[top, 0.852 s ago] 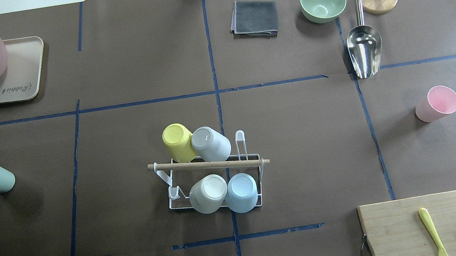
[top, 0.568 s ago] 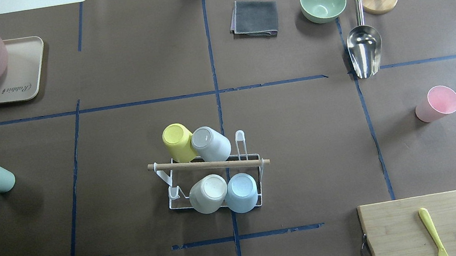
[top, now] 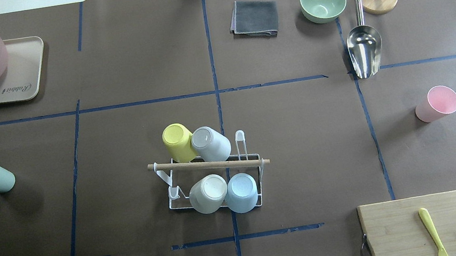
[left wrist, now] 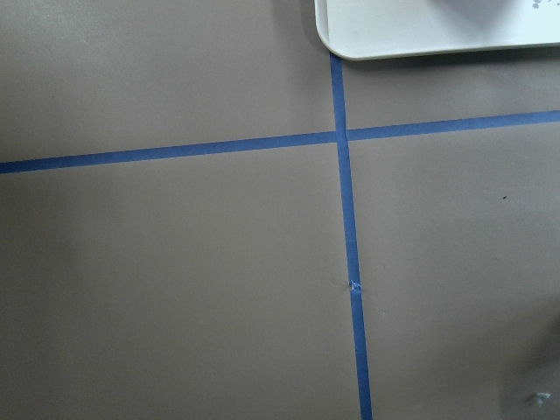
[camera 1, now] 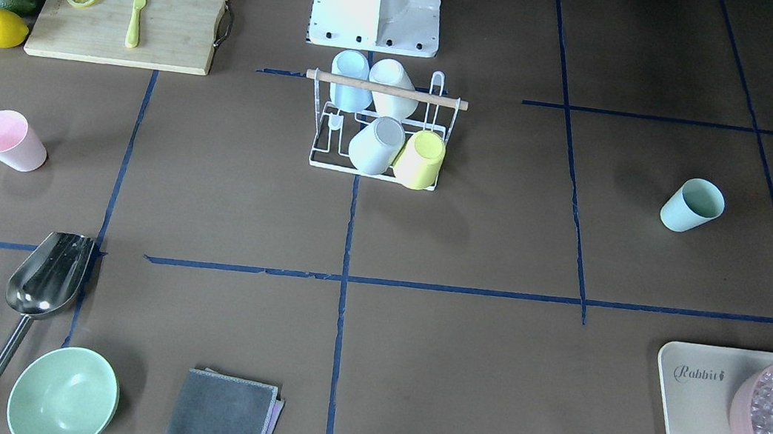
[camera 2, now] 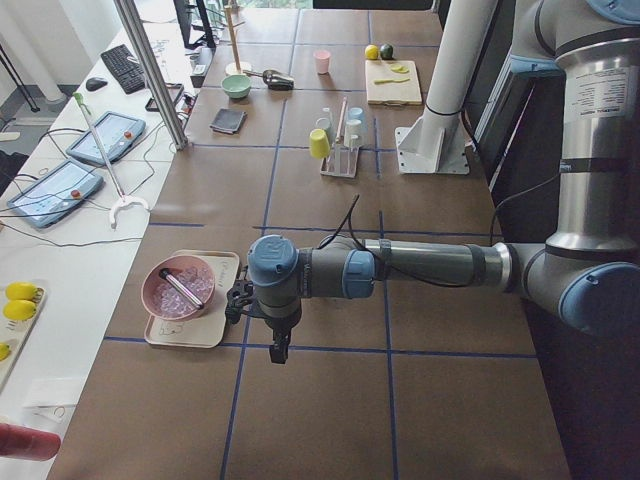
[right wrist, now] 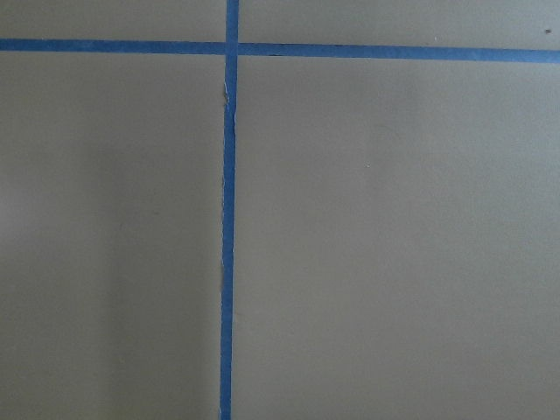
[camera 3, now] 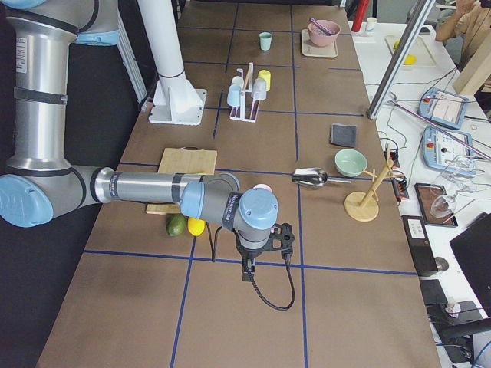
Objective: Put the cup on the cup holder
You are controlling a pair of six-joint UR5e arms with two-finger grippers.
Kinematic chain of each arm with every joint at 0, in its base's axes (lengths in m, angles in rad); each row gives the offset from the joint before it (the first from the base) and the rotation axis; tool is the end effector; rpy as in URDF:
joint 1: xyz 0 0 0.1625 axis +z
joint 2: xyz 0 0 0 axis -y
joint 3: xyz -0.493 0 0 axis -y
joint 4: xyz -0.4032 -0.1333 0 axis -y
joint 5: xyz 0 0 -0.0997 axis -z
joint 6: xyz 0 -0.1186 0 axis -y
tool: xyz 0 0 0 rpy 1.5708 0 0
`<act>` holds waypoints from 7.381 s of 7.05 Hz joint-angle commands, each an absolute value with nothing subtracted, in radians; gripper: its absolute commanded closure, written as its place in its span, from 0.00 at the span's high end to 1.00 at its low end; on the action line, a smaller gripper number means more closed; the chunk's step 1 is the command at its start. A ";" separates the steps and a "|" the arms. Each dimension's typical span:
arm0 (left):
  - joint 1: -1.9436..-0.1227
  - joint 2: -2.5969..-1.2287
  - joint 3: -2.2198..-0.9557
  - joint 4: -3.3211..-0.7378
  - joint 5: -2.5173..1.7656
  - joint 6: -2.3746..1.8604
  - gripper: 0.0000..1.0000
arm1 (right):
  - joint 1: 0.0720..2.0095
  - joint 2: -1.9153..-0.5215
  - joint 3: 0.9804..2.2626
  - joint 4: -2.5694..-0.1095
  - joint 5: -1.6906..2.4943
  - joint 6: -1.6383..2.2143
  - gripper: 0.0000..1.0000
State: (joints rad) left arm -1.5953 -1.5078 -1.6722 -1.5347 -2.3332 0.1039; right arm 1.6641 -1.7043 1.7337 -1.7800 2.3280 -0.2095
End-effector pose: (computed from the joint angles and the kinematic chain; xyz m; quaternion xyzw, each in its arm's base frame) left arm -0.0629 -0.4704 0.7246 0.0249 0.3712 0.0373 0.9275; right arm 0.0907 -0.4134 0.7419 -0.0269 -0.3765 -0.0206 0.9258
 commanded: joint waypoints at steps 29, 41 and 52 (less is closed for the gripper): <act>-1.075 -2.040 -1.326 -0.873 -2.321 0.104 1.00 | 1.045 -1.124 1.213 -2.198 2.483 -0.074 0.99; -0.986 -2.074 -1.167 -0.874 -2.345 0.109 1.00 | 1.035 -1.137 1.268 -2.264 2.487 -0.115 0.00; -0.994 -2.075 -1.213 -0.736 -2.398 0.181 0.05 | 1.092 -1.109 1.612 -1.862 2.462 -0.046 0.00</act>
State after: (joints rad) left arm -0.9866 -2.0759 -1.1847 -0.7495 -2.3897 0.1810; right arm 1.0961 -1.1057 1.5853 -1.9605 2.4580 -0.0477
